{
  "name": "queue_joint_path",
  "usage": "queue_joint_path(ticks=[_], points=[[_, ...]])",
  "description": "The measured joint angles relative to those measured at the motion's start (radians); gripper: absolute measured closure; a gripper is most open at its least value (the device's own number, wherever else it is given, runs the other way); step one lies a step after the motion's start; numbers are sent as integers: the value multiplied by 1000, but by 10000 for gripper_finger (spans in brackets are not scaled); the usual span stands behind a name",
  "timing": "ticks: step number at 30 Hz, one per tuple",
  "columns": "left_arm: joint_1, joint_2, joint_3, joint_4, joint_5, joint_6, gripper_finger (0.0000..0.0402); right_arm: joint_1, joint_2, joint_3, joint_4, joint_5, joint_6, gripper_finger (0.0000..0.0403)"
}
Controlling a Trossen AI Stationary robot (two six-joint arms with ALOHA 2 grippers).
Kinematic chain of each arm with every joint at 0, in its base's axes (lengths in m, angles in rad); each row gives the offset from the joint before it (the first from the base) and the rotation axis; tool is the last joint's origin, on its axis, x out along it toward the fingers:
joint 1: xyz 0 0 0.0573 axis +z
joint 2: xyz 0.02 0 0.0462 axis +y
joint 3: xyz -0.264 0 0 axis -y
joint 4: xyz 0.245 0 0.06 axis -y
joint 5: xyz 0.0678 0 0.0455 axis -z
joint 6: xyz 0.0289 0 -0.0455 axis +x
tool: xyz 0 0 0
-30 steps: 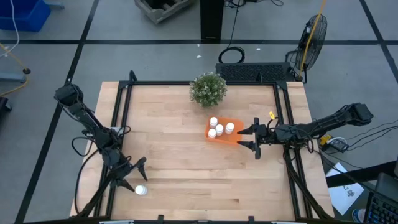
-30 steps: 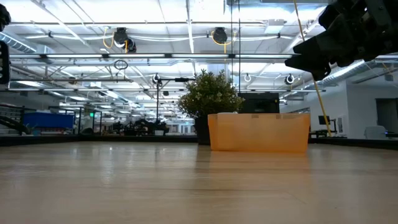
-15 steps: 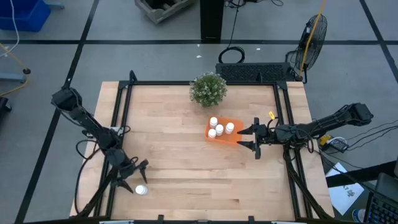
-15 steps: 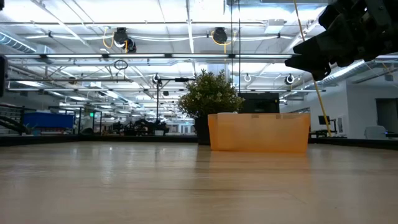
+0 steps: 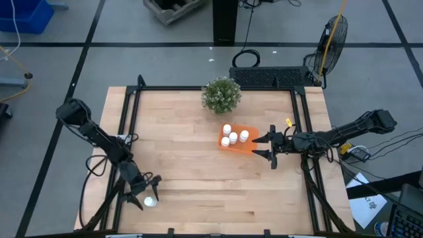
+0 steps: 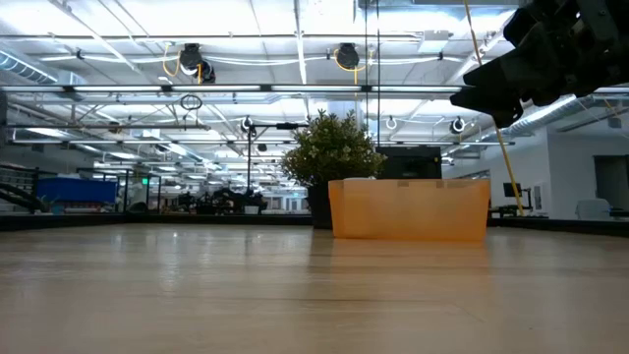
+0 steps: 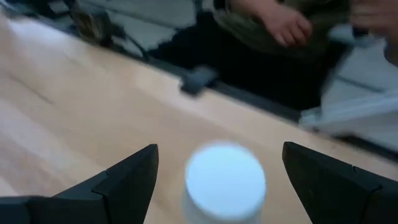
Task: Pick and place pill bottles into a basket
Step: Put the white pill bottle into the orange bin
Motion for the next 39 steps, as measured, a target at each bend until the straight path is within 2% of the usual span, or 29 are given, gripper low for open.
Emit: queue_joint_path(ticks=[3, 9, 21, 26, 39], points=[[2, 2, 6, -6, 9, -11, 55, 0, 0, 0, 0, 0, 0, 192], [2, 2, 7, 22, -9, -252, 55, 0, 0, 0, 0, 0, 0, 192], [-12, 2, 6, 33, -198, -339, 55, 0, 0, 0, 0, 0, 0, 192], [-24, 2, 6, 33, -200, -314, 55, 0, 0, 0, 0, 0, 0, 192], [-66, 2, 6, -53, -227, -410, 55, 0, 0, 0, 0, 0, 0, 192]])
